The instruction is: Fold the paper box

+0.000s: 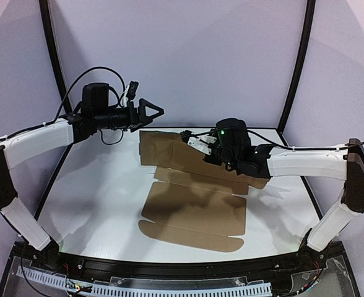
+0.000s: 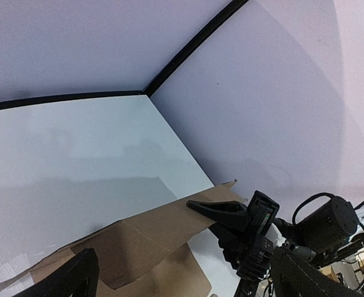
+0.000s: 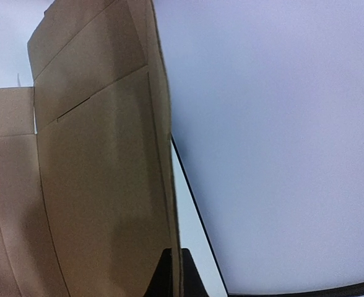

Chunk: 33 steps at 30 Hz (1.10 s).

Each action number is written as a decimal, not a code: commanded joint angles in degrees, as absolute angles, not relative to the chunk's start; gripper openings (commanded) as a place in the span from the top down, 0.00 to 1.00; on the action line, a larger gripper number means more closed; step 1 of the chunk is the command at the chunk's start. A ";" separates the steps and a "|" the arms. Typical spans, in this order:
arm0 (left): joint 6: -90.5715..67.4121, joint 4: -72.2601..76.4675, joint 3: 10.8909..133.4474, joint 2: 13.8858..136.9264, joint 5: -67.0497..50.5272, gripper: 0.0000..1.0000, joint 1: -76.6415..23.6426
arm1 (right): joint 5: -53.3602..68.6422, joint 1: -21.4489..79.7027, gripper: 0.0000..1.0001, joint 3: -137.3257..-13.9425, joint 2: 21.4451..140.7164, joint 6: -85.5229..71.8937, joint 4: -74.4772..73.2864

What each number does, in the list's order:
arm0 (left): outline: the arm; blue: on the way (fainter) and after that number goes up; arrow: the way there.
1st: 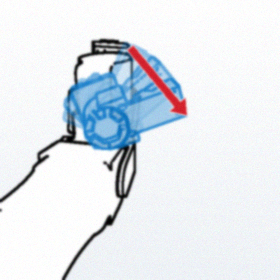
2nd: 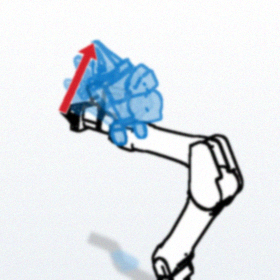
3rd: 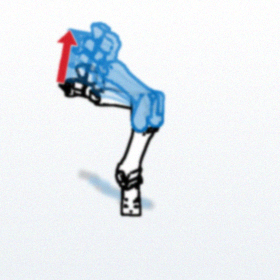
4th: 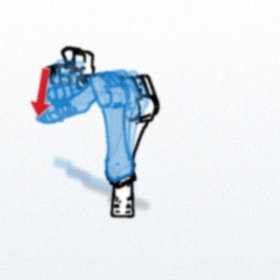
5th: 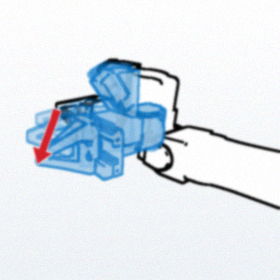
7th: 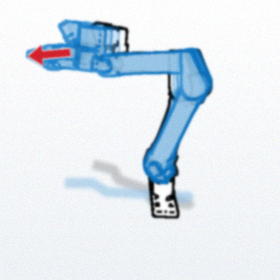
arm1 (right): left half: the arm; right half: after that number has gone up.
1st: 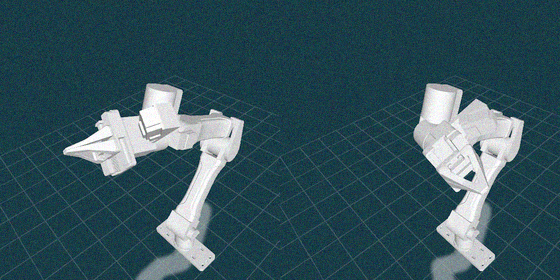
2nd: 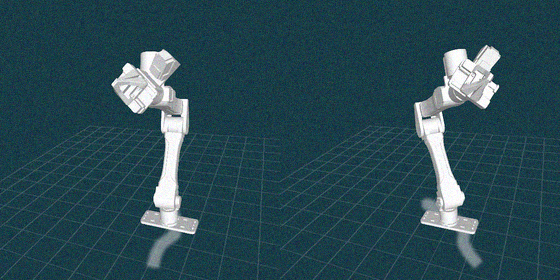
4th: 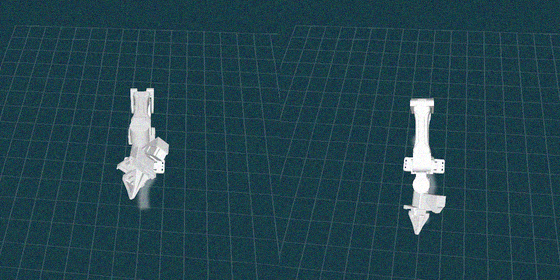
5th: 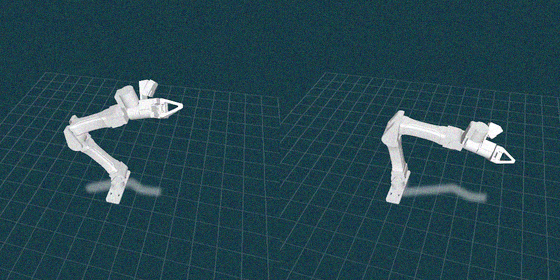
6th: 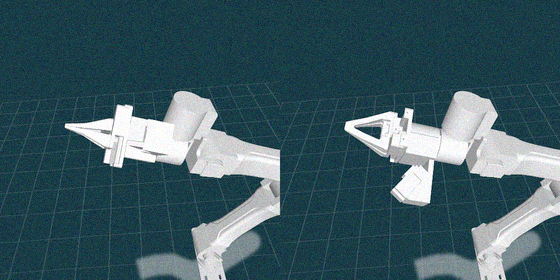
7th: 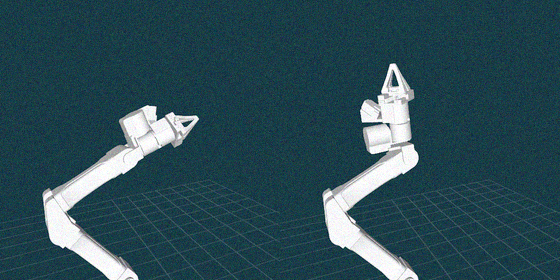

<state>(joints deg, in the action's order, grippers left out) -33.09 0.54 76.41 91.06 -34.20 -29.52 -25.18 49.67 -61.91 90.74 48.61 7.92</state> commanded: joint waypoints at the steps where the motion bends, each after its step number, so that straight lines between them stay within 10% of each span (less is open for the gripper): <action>1: -34.59 -0.80 78.14 93.95 -37.47 0.01 -30.86 | -22.86 50.10 1.00 -63.75 89.77 43.53 5.73; 33: -50.78 28.38 74.67 104.37 -41.09 0.01 -37.14 | -12.15 50.32 1.00 -65.59 90.21 32.55 -1.35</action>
